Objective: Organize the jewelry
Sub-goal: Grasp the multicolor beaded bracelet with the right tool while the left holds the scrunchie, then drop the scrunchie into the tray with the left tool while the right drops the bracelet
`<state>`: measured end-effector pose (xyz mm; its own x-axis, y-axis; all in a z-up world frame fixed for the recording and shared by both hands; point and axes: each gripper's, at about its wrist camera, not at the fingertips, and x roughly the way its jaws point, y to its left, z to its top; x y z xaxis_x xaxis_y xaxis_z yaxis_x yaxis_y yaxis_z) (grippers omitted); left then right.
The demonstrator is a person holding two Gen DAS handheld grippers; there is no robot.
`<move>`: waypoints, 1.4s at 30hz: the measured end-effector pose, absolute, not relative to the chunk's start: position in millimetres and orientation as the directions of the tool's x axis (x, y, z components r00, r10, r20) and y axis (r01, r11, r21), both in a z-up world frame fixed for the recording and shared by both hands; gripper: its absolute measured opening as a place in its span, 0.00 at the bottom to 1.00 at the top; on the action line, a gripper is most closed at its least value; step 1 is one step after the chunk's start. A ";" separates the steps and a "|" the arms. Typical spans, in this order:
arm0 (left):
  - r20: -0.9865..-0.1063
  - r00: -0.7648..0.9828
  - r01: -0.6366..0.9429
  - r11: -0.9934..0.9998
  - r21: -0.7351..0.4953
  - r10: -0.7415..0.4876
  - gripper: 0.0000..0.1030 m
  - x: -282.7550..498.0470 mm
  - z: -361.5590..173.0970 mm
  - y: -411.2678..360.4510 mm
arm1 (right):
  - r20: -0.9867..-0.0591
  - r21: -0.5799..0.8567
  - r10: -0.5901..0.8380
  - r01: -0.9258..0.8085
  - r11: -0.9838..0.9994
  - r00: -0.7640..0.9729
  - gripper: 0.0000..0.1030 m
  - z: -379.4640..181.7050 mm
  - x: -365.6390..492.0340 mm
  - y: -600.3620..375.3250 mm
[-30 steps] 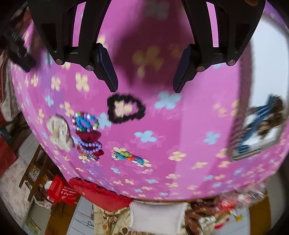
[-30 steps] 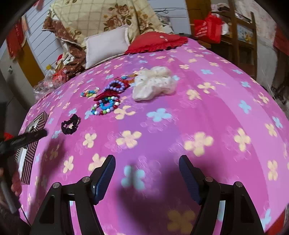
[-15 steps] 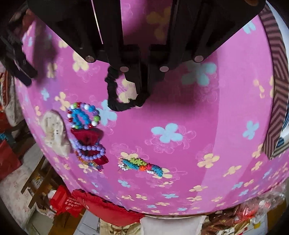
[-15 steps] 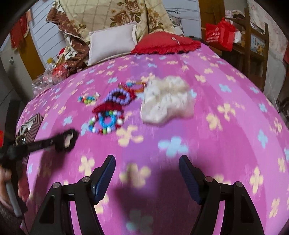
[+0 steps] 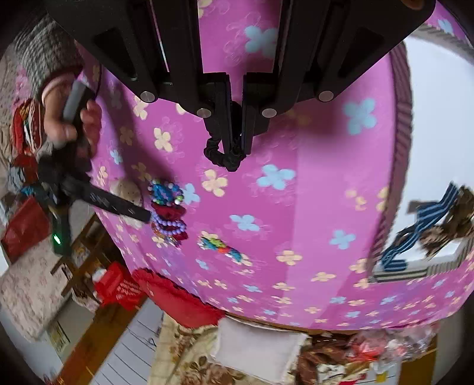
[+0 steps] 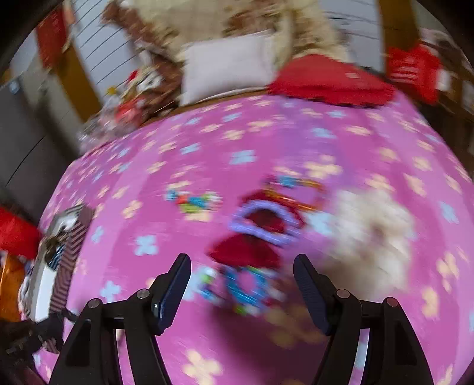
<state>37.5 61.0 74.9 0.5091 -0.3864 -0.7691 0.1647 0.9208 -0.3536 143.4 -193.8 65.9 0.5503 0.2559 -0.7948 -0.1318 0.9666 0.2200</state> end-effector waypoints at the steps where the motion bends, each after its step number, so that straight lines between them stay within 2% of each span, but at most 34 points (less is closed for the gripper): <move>1: -0.767 0.511 0.157 0.920 -0.359 -0.387 0.03 34.2 73.8 64.8 | -0.807 0.203 0.266 -0.174 0.963 0.527 0.68 64.4 157.5 -178.5; 7: -0.773 0.508 0.173 0.924 -0.341 -0.380 0.04 21.6 72.3 73.8 | -0.852 0.055 0.176 -0.249 0.967 0.493 0.68 45.1 220.4 -128.6; 12: -0.766 0.511 0.186 0.920 -0.344 -0.390 0.04 15.6 74.1 86.7 | -0.872 0.009 0.125 -0.241 0.971 0.473 0.68 26.0 251.1 -110.6; 13: -0.765 0.516 0.184 0.922 -0.340 -0.385 0.04 14.6 74.5 89.1 | -0.870 -0.012 0.109 -0.241 0.970 0.480 0.64 25.1 253.8 -107.3; 15: -0.764 0.524 0.177 0.925 -0.336 -0.378 0.04 13.1 75.2 94.3 | -0.868 -0.032 0.092 -0.239 0.971 0.488 0.44 25.8 255.6 -103.8; 16: -0.762 0.526 0.175 0.925 -0.338 -0.378 0.04 12.4 75.5 96.0 | -0.890 0.014 0.122 -0.242 0.970 0.440 0.15 22.0 258.1 -104.5; 21: -0.751 0.550 0.157 0.929 -0.336 -0.365 0.03 4.0 83.3 106.6 | -0.880 0.032 0.114 -0.183 0.983 0.461 0.14 36.5 244.5 -115.4; 29: -0.706 0.609 0.152 0.927 -0.344 -0.362 0.04 -23.8 118.0 121.3 | -0.799 0.174 0.217 -0.131 0.976 0.560 0.14 137.1 196.3 -145.8; 37: -0.651 0.673 0.170 0.930 -0.326 -0.351 0.04 -65.2 159.4 136.0 | -0.734 0.144 0.227 -0.181 0.973 0.640 0.14 218.2 128.2 -128.2; 42: -0.633 0.710 0.123 0.939 -0.322 -0.309 0.04 -84.3 169.8 163.5 | -0.724 0.145 0.273 -0.247 0.958 0.633 0.14 237.1 90.8 -95.3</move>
